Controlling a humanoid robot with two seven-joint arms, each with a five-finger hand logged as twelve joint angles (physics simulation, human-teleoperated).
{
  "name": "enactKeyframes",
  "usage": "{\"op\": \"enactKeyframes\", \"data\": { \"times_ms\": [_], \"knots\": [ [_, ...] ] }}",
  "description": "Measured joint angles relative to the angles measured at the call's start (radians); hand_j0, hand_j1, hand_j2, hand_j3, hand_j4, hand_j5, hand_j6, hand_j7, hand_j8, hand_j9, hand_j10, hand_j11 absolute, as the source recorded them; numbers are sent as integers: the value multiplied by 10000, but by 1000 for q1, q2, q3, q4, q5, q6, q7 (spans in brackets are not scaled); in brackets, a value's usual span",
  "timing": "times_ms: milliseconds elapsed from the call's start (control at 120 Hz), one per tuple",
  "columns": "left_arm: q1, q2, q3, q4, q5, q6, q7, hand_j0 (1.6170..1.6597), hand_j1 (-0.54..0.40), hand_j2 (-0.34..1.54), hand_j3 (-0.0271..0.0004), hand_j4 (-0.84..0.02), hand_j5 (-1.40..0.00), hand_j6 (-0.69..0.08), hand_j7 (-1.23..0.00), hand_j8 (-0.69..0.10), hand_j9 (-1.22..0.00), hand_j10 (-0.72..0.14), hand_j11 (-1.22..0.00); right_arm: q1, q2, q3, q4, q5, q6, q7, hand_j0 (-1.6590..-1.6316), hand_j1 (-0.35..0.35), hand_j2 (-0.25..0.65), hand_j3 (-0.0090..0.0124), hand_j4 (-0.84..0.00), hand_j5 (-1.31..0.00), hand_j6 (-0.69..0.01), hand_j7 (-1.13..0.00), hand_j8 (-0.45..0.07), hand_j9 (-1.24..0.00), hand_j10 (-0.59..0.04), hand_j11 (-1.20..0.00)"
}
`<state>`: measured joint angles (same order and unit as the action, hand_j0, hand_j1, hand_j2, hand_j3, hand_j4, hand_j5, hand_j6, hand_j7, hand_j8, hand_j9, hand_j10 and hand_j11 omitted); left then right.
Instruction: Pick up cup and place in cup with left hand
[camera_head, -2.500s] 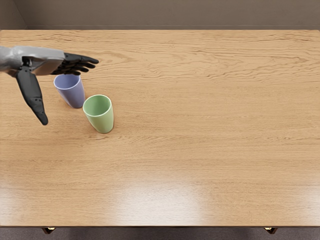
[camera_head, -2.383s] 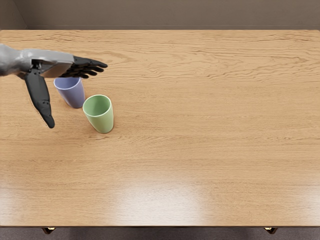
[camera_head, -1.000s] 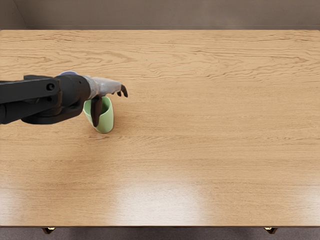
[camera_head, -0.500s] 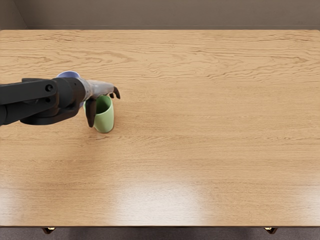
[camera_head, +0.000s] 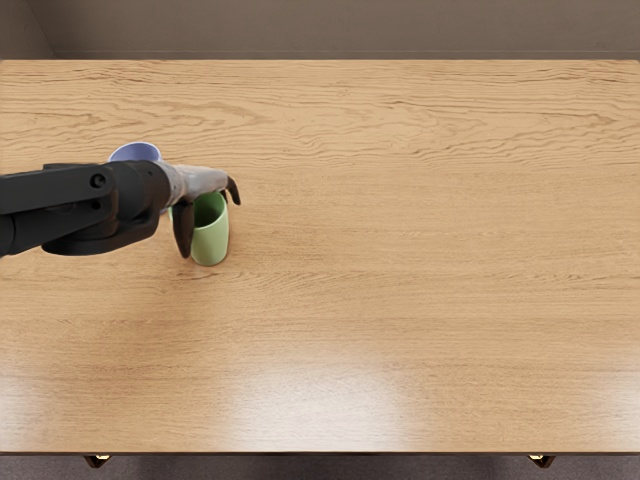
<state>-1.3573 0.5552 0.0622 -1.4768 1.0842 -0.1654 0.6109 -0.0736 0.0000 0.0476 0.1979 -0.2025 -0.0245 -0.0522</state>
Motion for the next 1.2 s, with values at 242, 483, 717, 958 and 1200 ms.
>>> {"op": "enactKeyframes", "data": {
  "times_ms": [242,483,717,958,1200],
  "knots": [
    [0,2,-20,-2,-28,-6,0,16570,-489,671,0,-3690,-4736,-3702,-4730,-3351,-4764,-3666,-4759,0,0,0,0,0,0,0,-16581,-3204,-48,0,-239,-310,-239,-310,-239,-310,-238,-310],
    [-12,3,-25,2,-60,-10,0,16557,-551,628,0,-4194,-5451,-3743,-5464,-3322,-5502,-4152,-5496,1,0,0,-1,0,0,0,-16581,-3203,-48,0,-240,-311,-240,-311,-239,-311,-239,-311],
    [-49,4,-38,2,-67,-12,0,16542,-755,648,0,-4456,-6028,-3250,-6033,-2857,-6060,-3984,-6069,1,0,0,-1,0,0,0,-16581,-3203,-49,0,-240,-311,-240,-311,-239,-311,-239,-311],
    [-71,9,-100,-4,-67,-70,0,16539,-974,792,0,-4578,-6149,-3035,-6106,-2652,-6201,-3765,-6249,3,0,0,-1,0,0,0,-16581,-3203,-49,0,-240,-311,-240,-311,-240,-311,-239,-311],
    [-106,35,-210,-5,-67,-186,0,16539,-947,714,0,-4605,-6180,-2995,-6158,-2719,-6224,-3808,-6288,5,0,0,-1,0,0,0,-16581,-3203,-49,0,-240,-311,-240,-311,-240,-311,-239,-311]
  ]
}}
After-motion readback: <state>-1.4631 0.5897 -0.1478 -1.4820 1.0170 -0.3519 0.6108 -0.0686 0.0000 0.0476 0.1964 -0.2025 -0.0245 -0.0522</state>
